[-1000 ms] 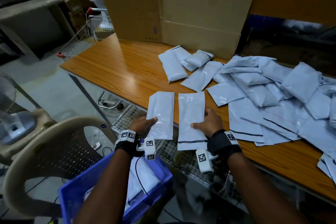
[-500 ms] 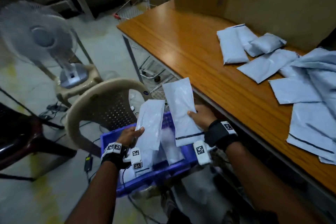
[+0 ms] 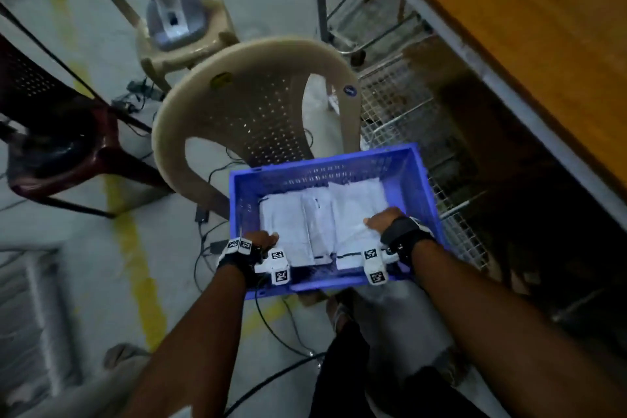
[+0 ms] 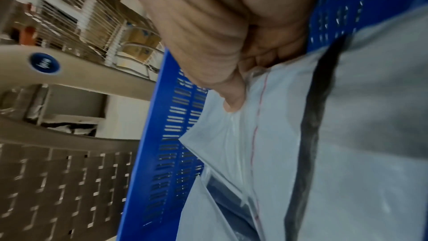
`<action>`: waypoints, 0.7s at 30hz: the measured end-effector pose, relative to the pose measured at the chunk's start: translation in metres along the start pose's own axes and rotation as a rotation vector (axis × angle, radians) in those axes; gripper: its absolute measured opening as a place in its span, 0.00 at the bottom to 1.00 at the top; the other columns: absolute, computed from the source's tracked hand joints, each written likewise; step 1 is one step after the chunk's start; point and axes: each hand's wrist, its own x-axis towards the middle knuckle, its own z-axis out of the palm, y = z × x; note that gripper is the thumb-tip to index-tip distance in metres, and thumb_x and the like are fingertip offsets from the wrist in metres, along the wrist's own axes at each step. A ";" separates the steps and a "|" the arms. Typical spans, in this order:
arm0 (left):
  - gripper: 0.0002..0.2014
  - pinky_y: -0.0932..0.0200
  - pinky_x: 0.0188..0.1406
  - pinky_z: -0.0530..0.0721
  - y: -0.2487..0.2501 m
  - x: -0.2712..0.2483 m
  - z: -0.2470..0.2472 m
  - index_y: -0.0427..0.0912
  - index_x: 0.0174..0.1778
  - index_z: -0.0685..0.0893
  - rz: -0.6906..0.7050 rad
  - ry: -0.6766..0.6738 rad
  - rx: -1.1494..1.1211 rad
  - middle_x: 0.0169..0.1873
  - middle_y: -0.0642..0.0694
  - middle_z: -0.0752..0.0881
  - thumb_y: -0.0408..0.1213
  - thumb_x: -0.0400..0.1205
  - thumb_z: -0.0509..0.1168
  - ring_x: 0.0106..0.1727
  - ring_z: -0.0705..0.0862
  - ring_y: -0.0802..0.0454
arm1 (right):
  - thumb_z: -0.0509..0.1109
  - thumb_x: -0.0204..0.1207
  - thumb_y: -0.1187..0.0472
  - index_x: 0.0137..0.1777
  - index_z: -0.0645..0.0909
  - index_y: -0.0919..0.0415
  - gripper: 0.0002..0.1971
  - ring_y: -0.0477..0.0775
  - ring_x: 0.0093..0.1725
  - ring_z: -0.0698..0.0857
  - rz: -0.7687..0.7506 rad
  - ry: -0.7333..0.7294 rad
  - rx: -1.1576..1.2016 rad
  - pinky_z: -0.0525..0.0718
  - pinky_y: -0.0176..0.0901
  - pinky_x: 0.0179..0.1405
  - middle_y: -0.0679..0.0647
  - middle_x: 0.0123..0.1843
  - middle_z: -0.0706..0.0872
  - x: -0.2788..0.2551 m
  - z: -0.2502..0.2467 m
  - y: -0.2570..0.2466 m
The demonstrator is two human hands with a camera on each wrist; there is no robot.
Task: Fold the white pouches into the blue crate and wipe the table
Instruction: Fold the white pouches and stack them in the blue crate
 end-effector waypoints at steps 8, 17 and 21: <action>0.16 0.55 0.53 0.83 -0.016 0.072 0.004 0.35 0.65 0.85 -0.108 -0.083 -0.032 0.63 0.34 0.86 0.28 0.81 0.66 0.65 0.85 0.38 | 0.70 0.78 0.55 0.74 0.74 0.63 0.26 0.63 0.68 0.82 -0.047 -0.124 0.033 0.79 0.46 0.65 0.63 0.69 0.82 0.069 0.070 -0.031; 0.16 0.62 0.60 0.77 -0.018 0.089 0.035 0.36 0.68 0.84 -0.045 0.245 -0.143 0.67 0.37 0.84 0.36 0.87 0.60 0.70 0.81 0.42 | 0.63 0.84 0.48 0.72 0.77 0.69 0.26 0.62 0.71 0.78 0.011 -0.095 -0.032 0.76 0.43 0.66 0.65 0.73 0.79 0.107 0.107 -0.050; 0.19 0.68 0.58 0.76 -0.003 0.112 0.035 0.41 0.74 0.81 0.030 0.360 -0.249 0.70 0.38 0.83 0.31 0.87 0.60 0.69 0.83 0.42 | 0.61 0.86 0.54 0.76 0.72 0.69 0.25 0.64 0.74 0.75 -0.012 -0.129 -0.079 0.73 0.45 0.71 0.64 0.77 0.74 0.107 0.108 -0.056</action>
